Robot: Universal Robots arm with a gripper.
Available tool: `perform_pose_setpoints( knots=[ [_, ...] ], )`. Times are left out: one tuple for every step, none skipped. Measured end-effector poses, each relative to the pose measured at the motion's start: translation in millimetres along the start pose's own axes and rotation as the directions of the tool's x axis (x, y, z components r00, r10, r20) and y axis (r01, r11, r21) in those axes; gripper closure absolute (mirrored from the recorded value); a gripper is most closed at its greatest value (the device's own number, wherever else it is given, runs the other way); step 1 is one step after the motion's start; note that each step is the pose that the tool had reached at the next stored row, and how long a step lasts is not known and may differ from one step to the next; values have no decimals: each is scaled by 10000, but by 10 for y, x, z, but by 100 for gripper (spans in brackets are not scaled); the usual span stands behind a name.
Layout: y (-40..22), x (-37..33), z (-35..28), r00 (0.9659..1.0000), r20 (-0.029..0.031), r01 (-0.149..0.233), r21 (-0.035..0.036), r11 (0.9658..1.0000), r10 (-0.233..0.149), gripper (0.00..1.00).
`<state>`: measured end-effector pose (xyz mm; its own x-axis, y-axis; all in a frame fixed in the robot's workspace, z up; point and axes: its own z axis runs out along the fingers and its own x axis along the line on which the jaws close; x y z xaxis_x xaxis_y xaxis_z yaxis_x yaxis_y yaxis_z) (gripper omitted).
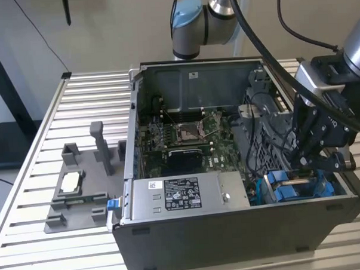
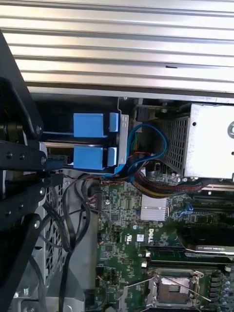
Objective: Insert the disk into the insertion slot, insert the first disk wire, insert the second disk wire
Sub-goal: 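Insert the second disk wire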
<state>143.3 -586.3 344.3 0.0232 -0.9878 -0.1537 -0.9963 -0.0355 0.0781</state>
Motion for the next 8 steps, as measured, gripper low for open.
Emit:
perform_pose_setpoints(
  knots=[
    [0, 8, -1, 10000, 1, -10, -33, 10000, 10, 85],
    [0, 19, -3, 10000, 2, -22, -69, 10000, 22, 85],
    [1, 33, -3, 10000, 6, -35, -98, 9999, 35, 85],
    [0, 44, -5, 10000, 7, -43, -114, 9999, 43, 85],
    [-5, 56, -6, 10000, 15, -45, -120, 9999, 46, 85],
    [-10, 65, -6, 10000, 28, -44, -121, 9999, 44, 85],
    [-13, 70, -6, 10000, 45, -43, -121, 9999, 44, 85],
    [-16, 73, -6, 10000, 59, -42, -121, 9999, 43, 85]
  ],
)
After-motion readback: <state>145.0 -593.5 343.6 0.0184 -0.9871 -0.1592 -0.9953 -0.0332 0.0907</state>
